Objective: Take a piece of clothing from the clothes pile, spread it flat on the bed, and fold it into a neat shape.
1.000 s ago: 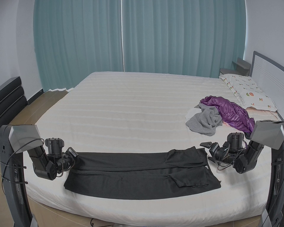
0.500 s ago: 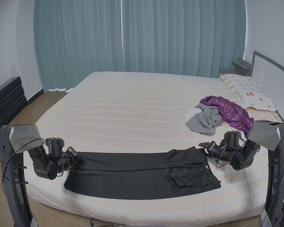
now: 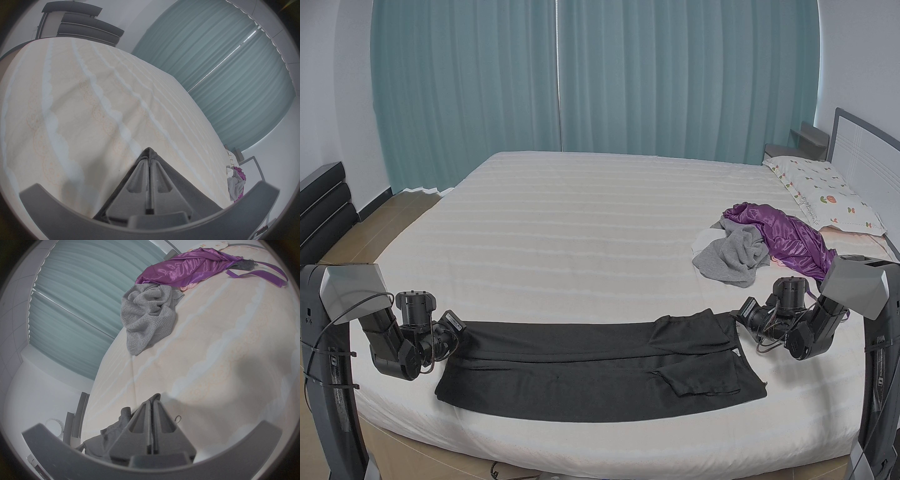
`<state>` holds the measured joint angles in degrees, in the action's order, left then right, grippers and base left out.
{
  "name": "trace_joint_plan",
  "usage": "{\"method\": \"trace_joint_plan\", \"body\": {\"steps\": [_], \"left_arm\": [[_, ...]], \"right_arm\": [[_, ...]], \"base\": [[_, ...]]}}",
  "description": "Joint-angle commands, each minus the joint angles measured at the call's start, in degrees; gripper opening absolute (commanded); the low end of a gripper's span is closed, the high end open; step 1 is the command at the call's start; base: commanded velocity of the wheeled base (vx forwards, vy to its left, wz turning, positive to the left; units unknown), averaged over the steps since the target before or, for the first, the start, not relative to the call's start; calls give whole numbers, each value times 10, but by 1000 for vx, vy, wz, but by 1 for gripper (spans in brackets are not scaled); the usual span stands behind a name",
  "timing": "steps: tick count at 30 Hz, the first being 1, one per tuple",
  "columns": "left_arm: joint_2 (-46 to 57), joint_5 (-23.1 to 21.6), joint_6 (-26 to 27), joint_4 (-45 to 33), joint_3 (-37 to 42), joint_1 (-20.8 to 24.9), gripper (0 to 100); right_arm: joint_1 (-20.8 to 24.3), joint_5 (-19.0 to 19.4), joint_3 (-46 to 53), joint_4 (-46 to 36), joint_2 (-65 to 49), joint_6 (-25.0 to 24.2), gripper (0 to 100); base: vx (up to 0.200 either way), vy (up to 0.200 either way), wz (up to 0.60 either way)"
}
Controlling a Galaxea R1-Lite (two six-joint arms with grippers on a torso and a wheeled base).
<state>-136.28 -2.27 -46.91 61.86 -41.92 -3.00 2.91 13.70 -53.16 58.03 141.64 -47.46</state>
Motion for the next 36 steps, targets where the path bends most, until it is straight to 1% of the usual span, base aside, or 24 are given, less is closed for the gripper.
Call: {"method": "trace_joint_plan", "body": {"steps": [1, 4, 5, 6, 7, 12, 13, 14, 15, 16, 18, 21, 25, 27, 28, 29, 31, 36], "left_arm": [[0, 0, 0, 0, 0, -1, 0], [0, 0, 0, 0, 0, 0, 0], [0, -1, 0, 0, 0, 0, 100], [0, -2, 0, 0, 0, 0, 100], [0, -2, -1, 0, 0, -1, 100], [3, -5, -18, 0, 0, -2, 100], [5, -7, -33, 0, -1, -5, 100], [5, -7, -33, 0, -1, -5, 100], [8, -9, -54, 0, -6, -13, 100], [8, -9, -56, 0, -7, -14, 100], [15, -12, -84, -1, -12, -25, 100], [23, -20, -103, -2, -11, -32, 100], [25, -27, -106, -1, -7, -32, 100], [25, -27, -106, -2, -7, -32, 100], [25, -27, -106, -2, -7, -32, 100], [24, -27, -106, -2, -7, -32, 100], [25, -27, -106, -2, -6, -32, 100], [24, -27, -106, -2, -6, -32, 100]], "right_arm": [[0, 0, 0, -1, 2, 0, 0], [0, 0, 1, -5, 4, 1, 0], [0, 0, 2, -5, 4, 1, 0], [1, 0, 2, -4, 3, 1, 0], [1, 1, 3, 1, 1, 1, 100], [-5, 2, 16, 9, -38, 0, 100], [-9, 5, 22, 12, -53, 1, 100], [-9, 5, 22, 12, -53, 1, 100], [-6, 9, 39, 17, -81, 1, 100], [-5, 10, 40, 17, -83, 1, 100], [10, 29, 65, 21, -108, 2, 100], [24, 47, 82, 29, -117, 2, 100], [39, 55, 90, 32, -104, 4, 100], [41, 70, 92, 33, -92, 16, 100], [41, 70, 92, 33, -92, 16, 100], [40, 84, 92, 33, -74, 32, 100], [37, 84, 88, 34, -56, 50, 100], [35, 90, 86, 33, -30, 74, 100]], "base": [[0, 0, 0], [0, 0, 0], [0, 0, 0], [0, 0, 0], [0, 0, 0], [0, 0, 0], [0, 0, 0], [0, 0, 0], [0, 0, 0], [0, 0, 0], [0, 0, 0], [0, 0, 0], [0, 0, 0], [0, 0, 0], [0, 0, 0], [0, 0, 0], [0, 0, 0], [0, 0, 0]]}}
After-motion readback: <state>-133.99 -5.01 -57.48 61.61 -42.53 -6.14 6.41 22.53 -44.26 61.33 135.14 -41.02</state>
